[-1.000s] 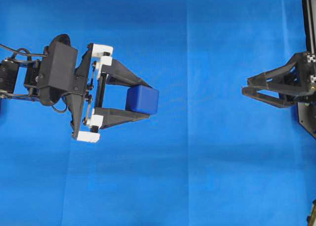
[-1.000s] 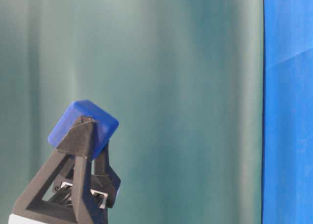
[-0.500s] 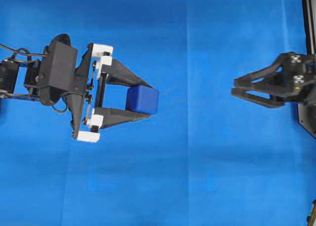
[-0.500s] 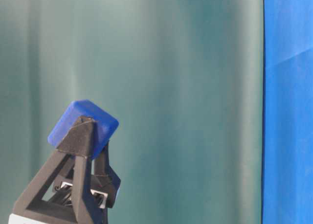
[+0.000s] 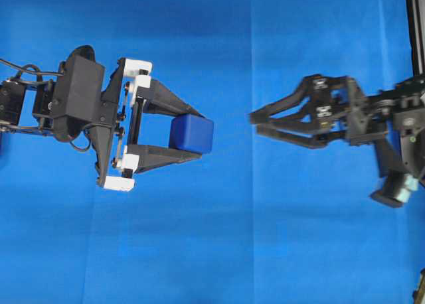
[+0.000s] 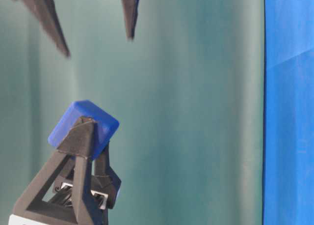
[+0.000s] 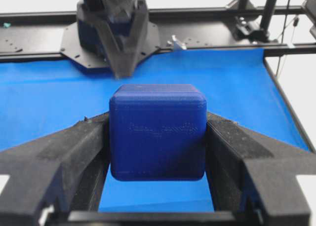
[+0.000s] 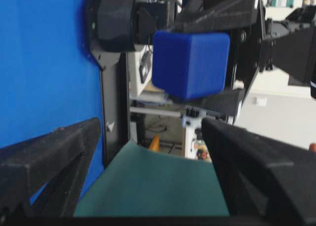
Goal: Handover the blue block to the right arm after grasping it with the left arm, then place it in the designated position.
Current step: 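Move the open right gripper toward the cube held by the left gripper, then close the right gripper on the cube's top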
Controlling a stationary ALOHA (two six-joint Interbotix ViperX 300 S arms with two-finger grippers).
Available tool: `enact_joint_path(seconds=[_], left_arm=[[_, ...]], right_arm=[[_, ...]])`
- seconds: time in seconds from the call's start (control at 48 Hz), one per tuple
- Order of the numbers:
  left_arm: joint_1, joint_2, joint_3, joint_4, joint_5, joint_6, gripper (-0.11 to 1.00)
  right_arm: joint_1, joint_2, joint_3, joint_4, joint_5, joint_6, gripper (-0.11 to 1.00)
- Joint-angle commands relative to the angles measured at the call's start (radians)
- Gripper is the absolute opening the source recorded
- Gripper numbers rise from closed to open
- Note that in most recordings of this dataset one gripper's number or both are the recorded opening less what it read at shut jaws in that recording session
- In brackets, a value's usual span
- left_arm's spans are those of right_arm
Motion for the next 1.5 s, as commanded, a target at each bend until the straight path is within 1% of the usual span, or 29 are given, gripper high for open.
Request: enact_joint_path(seconds=[0.0,0.229,0.542,0.667,1.021,1.063,1.104,1.167,1.229,1.25,1.479], left_arm=[[0.003,-0.012,-0.021,-0.002,-0.009,-0.003,0.49],[0.003,-0.012,-0.021,-0.002,-0.009,-0.003,0.49],[0.003,-0.012,-0.021,-0.003,-0.011,-0.003,0.49],[0.002,-0.012,-0.021,-0.002,-0.009,-0.003,0.49],[0.003,-0.011,-0.021,-0.003,-0.011,-0.003,0.49],[0.003,-0.011,-0.023,-0.002,-0.009,-0.003,0.49],[0.003,-0.012,-0.023,-0.003,-0.009,-0.003,0.49],[0.002,-0.011,-0.023,-0.002,-0.009,-0.003,0.49],[0.003,-0.011,-0.023,-0.002,-0.009,-0.003,0.49],[0.003,-0.011,-0.023,-0.003,-0.009,-0.003,0.49],[0.003,-0.011,-0.023,-0.003,-0.009,-0.003,0.49]], right_arm=[[0.000,0.038,-0.063,0.002,-0.023,0.005,0.95],[0.000,0.149,-0.161,0.000,-0.037,0.005,0.95],[0.000,0.249,-0.262,0.002,-0.064,0.005,0.95],[0.000,0.261,-0.278,0.002,-0.064,0.005,0.95],[0.002,0.261,-0.279,0.002,-0.051,0.006,0.94],[0.002,0.259,-0.279,0.002,-0.037,0.008,0.92],[0.002,0.259,-0.279,0.002,-0.018,0.009,0.85],[0.000,0.259,-0.282,0.002,0.018,0.011,0.70],[0.000,0.259,-0.285,0.003,0.038,0.011,0.51],[0.000,0.259,-0.287,0.003,0.041,0.011,0.47],[0.000,0.261,-0.287,0.008,0.043,0.014,0.47]])
